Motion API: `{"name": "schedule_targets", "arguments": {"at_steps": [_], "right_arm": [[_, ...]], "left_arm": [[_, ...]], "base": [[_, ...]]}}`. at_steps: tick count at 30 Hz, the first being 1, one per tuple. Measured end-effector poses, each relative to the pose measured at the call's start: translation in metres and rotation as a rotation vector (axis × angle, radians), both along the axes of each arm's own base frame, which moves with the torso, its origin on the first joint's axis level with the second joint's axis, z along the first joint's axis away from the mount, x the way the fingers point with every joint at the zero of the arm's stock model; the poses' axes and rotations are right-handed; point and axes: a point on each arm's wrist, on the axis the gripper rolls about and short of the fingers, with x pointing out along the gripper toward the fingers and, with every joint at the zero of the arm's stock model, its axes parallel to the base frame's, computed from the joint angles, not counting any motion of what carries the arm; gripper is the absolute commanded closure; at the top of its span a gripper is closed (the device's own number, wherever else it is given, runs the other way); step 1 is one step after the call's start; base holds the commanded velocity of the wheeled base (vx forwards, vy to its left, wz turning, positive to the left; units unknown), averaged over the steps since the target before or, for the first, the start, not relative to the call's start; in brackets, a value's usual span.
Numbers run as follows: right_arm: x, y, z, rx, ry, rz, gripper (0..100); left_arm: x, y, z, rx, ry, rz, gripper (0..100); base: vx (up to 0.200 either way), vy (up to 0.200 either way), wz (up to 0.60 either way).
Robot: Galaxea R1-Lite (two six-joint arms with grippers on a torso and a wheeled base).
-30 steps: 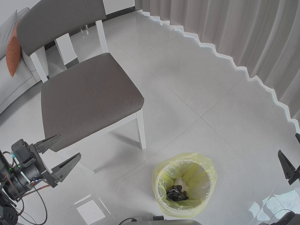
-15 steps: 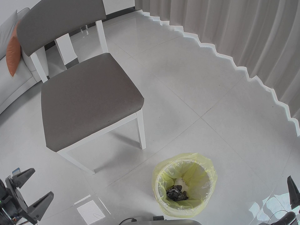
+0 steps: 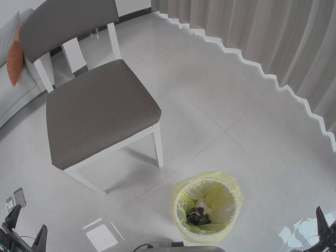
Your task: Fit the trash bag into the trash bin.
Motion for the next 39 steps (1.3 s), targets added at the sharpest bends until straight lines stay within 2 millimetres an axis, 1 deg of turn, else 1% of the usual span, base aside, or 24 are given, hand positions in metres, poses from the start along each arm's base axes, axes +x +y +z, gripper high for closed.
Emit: {"name": "schedule_targets", "arguments": {"at_steps": [6,13,16,19,22,25,27,31,35,39], "right_arm": [[-0.001,-0.001,-0.003,0.106,0.025,-0.016,0],[-0.001,0.002,-0.006,0.111,0.055,0.074,0],[-0.001,0.001,-0.01,0.104,0.087,0.03,0],[-0.001,-0.002,-0.011,0.092,0.086,-0.079,0],[-0.001,-0.003,-0.011,0.107,0.088,-0.149,0],[-0.001,-0.003,-0.011,0.141,0.094,-0.144,0],[-0.001,-0.002,-0.011,0.146,0.103,-0.096,0],[-0.002,0.0,-0.011,0.111,0.115,0.001,0],[-0.002,0.0,-0.009,0.031,0.092,0.011,0],[-0.001,0.001,-0.008,-0.095,0.053,0.022,0]], "left_arm": [[0.001,0.002,-0.007,0.021,-0.022,0.093,0],[0.001,0.002,-0.012,0.021,0.002,0.083,0],[0.001,0.002,-0.012,0.019,0.005,0.09,0],[0.001,0.002,-0.012,0.028,0.003,0.118,0],[0.001,0.003,-0.012,0.044,0.005,0.146,0],[0.001,0.004,-0.013,0.039,0.01,0.169,0],[0.001,0.004,-0.013,0.027,0.015,0.192,0],[0.001,0.005,-0.013,0.01,0.02,0.229,0],[0.001,0.005,-0.013,0.009,0.021,0.239,0],[0.001,0.005,-0.013,0.012,0.02,0.239,0]], "base": [[0.0,0.0,0.0],[0.0,0.0,0.0],[0.0,0.0,0.0],[0.0,0.0,0.0],[0.0,0.0,0.0],[0.0,0.0,0.0],[0.0,0.0,0.0],[0.0,0.0,0.0],[0.0,0.0,0.0],[0.0,0.0,0.0]]}}
